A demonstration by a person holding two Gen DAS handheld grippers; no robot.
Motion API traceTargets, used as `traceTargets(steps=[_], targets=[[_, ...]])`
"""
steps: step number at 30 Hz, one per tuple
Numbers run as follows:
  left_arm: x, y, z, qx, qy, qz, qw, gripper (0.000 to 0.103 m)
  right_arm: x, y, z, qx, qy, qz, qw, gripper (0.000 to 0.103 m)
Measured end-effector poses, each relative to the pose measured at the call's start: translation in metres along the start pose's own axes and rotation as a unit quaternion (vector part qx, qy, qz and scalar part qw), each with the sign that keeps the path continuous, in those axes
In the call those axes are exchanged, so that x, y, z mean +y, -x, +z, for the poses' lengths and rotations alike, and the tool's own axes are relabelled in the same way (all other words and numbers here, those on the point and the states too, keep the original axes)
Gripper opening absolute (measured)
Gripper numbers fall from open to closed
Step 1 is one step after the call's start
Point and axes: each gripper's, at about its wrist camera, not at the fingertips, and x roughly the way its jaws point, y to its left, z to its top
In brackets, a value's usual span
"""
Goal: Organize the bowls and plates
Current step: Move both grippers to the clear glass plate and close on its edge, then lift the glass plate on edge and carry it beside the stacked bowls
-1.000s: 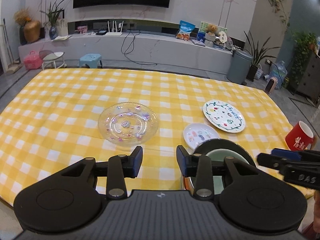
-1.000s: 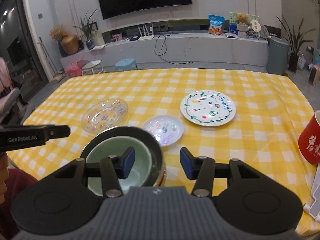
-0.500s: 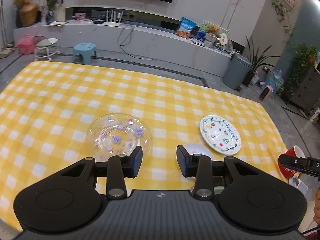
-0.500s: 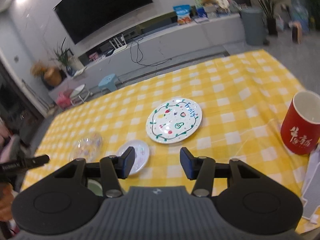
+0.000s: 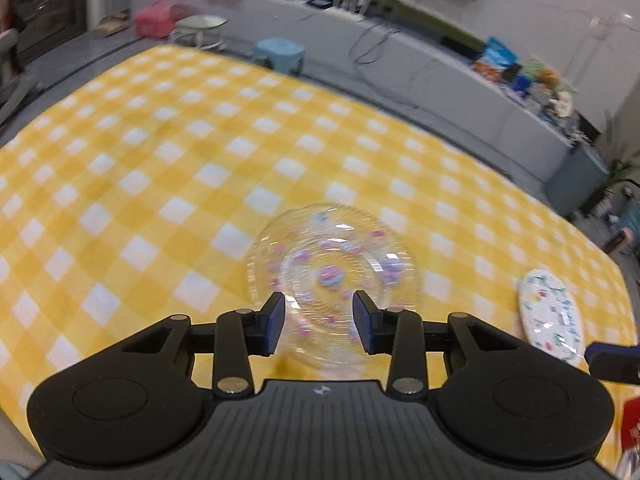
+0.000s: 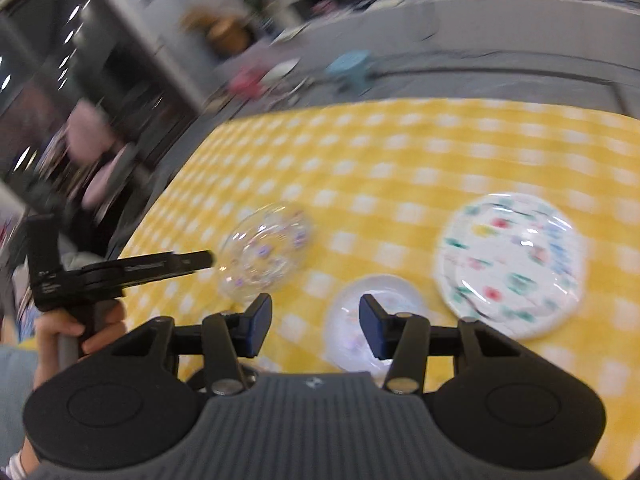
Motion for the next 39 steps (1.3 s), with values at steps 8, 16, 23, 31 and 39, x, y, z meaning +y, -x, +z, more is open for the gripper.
traceTargets(steps=[8, 16, 23, 31, 39], targets=[[0.027, -0.025, 0.008, 0.031, 0.043, 0.018, 0.9984, 0.043, -0.008, -0.091, 0.041, 0.076, -0.033, 0.044, 0.996, 0.043], [0.036, -0.048, 0.013, 0.073, 0.079, -0.008, 0.9942, 0.036, -0.018, -0.146, 0.054, 0.132, -0.053, 0.038, 0.989, 0.041], [0.037, -0.054, 0.015, 0.071, 0.083, -0.003, 0.9940, 0.026, -0.027, -0.170, 0.060, 0.135, -0.065, 0.041, 0.988, 0.031], [0.052, -0.061, 0.021, 0.075, 0.121, -0.025, 0.9895, 0.016, -0.040, -0.179, 0.064, 0.115, -0.098, 0.081, 0.985, 0.025], [0.080, -0.069, 0.019, 0.087, 0.217, -0.088, 0.9683, 0.008, -0.047, -0.181, 0.058, 0.091, -0.130, 0.070, 0.985, 0.004]])
